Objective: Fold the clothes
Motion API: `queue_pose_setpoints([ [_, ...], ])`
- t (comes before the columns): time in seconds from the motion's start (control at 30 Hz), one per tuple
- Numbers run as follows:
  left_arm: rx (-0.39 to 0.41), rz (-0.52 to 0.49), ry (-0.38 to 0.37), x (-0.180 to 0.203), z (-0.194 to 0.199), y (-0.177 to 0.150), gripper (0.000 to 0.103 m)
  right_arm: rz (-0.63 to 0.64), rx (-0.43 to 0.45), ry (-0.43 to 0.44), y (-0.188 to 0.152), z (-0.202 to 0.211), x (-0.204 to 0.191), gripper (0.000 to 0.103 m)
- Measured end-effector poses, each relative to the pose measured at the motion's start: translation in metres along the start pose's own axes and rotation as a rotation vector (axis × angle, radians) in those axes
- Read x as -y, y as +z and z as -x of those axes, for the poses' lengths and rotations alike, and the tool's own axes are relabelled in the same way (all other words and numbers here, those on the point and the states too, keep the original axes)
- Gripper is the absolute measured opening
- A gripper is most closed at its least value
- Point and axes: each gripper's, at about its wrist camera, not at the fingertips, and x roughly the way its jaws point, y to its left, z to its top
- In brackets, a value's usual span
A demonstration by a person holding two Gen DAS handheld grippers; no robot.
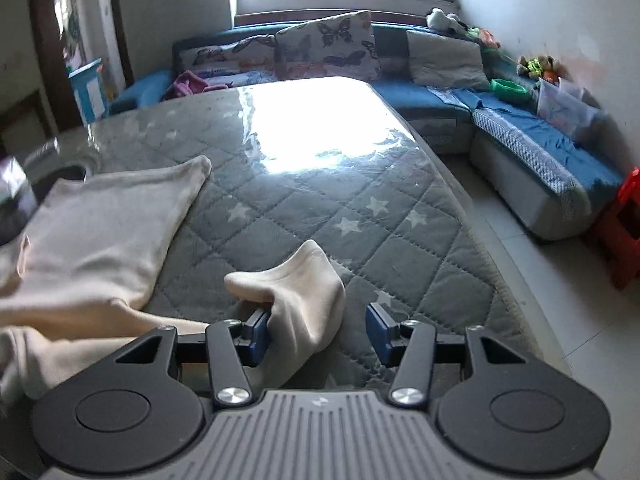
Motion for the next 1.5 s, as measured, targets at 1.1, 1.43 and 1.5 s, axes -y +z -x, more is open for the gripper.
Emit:
queue_pose_setpoints([
  [1.1,-0.077,-0.056,0.099,0.007,-0.132,0.074,0.055,0.027,-0.026,0.304,0.096,-0.058,-0.052,0.031],
  [1.43,-0.094,-0.104,0.071,0.009,-0.167,0.086,0.034,0.060,-0.097,0.338,0.120,-0.115,-0.078,0.020],
  [1.5,-0.089,-0.120,0.056,0.011,-0.170,0.088,0.020,0.069,-0.105,0.339,0.122,-0.121,-0.079,0.013],
])
